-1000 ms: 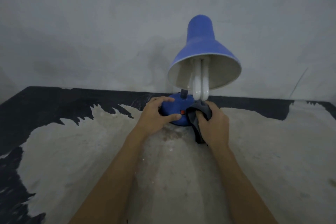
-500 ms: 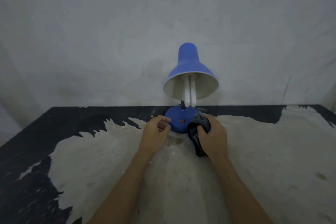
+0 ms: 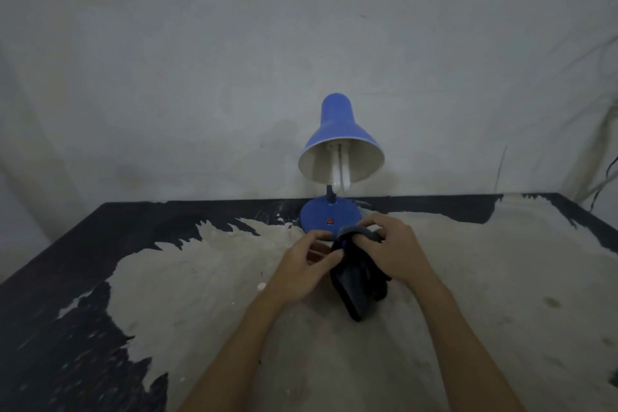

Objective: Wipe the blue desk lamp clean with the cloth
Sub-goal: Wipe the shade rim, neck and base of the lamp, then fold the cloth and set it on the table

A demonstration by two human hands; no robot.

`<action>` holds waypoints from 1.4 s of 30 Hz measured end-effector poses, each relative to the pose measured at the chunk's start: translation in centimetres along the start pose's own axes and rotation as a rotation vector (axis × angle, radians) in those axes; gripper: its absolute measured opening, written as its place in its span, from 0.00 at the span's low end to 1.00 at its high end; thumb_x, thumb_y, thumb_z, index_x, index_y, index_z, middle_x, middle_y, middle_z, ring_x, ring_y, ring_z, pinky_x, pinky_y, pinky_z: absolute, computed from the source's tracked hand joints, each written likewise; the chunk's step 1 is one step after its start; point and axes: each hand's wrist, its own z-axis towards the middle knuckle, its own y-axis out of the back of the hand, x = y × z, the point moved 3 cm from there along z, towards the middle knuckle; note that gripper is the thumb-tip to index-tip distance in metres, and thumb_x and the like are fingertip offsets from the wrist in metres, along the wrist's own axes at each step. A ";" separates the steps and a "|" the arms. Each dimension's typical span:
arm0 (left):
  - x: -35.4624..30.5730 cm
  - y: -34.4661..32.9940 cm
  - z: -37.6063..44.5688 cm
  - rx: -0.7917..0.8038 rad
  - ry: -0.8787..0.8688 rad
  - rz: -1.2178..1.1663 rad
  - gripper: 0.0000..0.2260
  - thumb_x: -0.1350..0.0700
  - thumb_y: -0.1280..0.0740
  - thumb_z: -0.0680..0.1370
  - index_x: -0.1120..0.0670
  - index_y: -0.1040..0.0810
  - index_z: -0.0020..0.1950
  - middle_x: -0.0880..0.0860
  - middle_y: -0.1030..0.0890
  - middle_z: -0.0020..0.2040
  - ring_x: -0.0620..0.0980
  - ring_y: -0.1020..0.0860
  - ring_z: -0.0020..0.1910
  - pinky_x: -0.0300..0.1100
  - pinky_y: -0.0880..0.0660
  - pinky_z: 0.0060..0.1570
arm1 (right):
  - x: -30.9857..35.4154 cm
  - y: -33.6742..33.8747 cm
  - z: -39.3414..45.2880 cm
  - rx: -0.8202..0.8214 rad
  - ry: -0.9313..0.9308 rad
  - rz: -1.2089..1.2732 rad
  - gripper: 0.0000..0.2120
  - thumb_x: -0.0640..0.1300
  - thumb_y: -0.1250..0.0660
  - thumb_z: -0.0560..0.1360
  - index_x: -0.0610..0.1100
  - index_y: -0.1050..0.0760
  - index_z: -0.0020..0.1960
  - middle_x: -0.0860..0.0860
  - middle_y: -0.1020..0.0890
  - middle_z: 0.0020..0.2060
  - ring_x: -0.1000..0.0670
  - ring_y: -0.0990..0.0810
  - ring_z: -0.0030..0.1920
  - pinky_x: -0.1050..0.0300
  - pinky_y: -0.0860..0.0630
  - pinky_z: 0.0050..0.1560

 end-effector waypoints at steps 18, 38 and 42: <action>-5.1 2.4 0.1 0.037 -0.099 0.141 0.22 0.60 0.27 0.75 0.46 0.26 0.66 0.47 0.21 0.51 0.43 0.21 0.44 0.36 0.23 0.46 | 3.8 2.5 0.0 0.146 0.081 -0.147 0.12 0.52 0.38 0.78 0.50 0.23 0.38 0.53 0.19 0.33 0.50 0.20 0.39 0.52 0.27 0.38; -8.1 6.2 -0.4 -0.269 -0.315 0.366 0.05 0.56 0.29 0.75 0.48 0.14 0.48 0.42 0.15 0.43 0.39 0.18 0.45 0.40 0.20 0.50 | 6.9 -0.1 -1.4 0.129 0.200 -0.357 0.17 0.55 0.27 0.68 0.51 0.34 0.33 0.54 0.27 0.31 0.53 0.27 0.34 0.57 0.38 0.31; -7.7 7.9 -0.6 -0.290 -0.235 0.456 0.04 0.48 0.27 0.70 0.45 0.15 0.43 0.40 0.17 0.37 0.39 0.19 0.39 0.48 0.18 0.43 | 7.1 -0.6 -1.2 0.241 0.151 -0.323 0.12 0.51 0.27 0.70 0.50 0.29 0.36 0.52 0.24 0.33 0.52 0.24 0.35 0.57 0.31 0.34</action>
